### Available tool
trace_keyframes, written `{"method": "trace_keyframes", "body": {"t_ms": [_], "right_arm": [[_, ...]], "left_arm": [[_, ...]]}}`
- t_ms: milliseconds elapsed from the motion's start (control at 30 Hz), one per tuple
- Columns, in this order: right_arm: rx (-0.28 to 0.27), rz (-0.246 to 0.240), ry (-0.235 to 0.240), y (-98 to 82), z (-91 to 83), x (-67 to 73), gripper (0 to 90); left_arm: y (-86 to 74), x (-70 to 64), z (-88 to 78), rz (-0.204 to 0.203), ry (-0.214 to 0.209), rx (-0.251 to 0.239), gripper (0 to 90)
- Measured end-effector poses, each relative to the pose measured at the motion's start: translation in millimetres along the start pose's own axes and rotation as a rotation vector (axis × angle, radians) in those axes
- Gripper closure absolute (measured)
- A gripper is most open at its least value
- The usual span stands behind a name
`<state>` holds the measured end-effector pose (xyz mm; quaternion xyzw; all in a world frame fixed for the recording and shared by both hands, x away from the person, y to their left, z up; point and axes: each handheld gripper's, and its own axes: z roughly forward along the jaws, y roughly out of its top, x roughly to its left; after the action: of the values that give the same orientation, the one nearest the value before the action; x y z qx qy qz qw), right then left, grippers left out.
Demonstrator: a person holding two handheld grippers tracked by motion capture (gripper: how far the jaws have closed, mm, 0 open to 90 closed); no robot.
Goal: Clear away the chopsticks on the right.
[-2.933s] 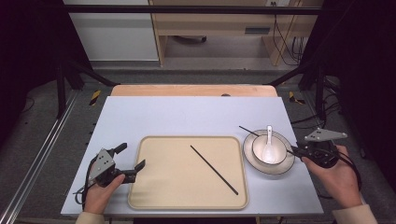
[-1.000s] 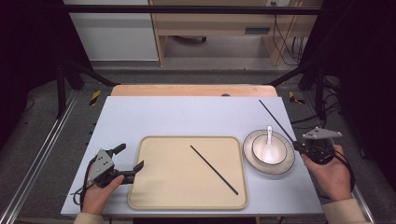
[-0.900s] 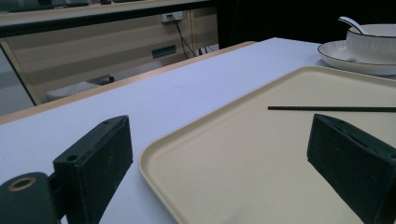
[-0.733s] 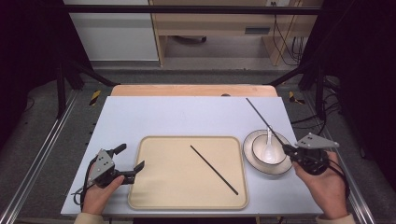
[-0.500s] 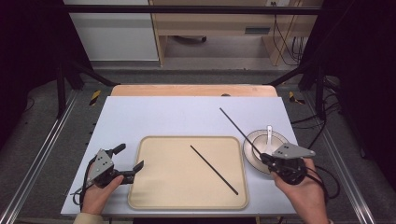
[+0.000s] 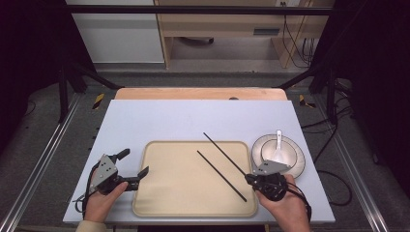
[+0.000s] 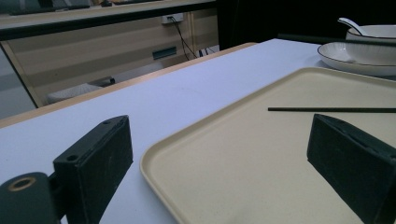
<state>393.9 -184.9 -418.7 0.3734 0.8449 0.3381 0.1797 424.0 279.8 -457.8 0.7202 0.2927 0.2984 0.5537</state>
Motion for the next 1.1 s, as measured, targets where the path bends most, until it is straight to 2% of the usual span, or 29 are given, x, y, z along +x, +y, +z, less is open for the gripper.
{"method": "trace_keyframes", "body": {"t_ms": [33, 100, 233, 267, 367, 1100], "right_arm": [[0.011, 0.016, 0.014, -1.8, 6.5, 3.3, 85.3], [0.014, 0.015, 0.013, -2.6, 8.4, 3.8, 85.2], [0.039, 0.036, 0.017, -8.8, 18.6, 5.0, 85.2], [0.06, 0.049, 0.022, -12.4, 24.0, 5.7, 85.2], [0.07, 0.065, 0.022, -14.5, 28.7, 4.2, 85.2], [0.149, 0.1, 0.067, -17.2, 42.1, 8.1, 85.1]], "left_arm": [[0.1, 0.1, -0.2, -0.001, 0.0, -0.001, 6.6], [0.3, 0.4, -0.4, 0.001, 0.001, -0.002, 6.6], [0.9, 0.0, -0.6, 0.002, 0.0, -0.004, 6.6], [1.3, -0.2, -0.7, 0.004, -0.001, -0.004, 6.6], [1.3, -0.1, -0.5, 0.007, -0.003, -0.002, 6.6], [2.3, -2.0, 0.4, 0.007, -0.005, -0.008, 6.7]]}}
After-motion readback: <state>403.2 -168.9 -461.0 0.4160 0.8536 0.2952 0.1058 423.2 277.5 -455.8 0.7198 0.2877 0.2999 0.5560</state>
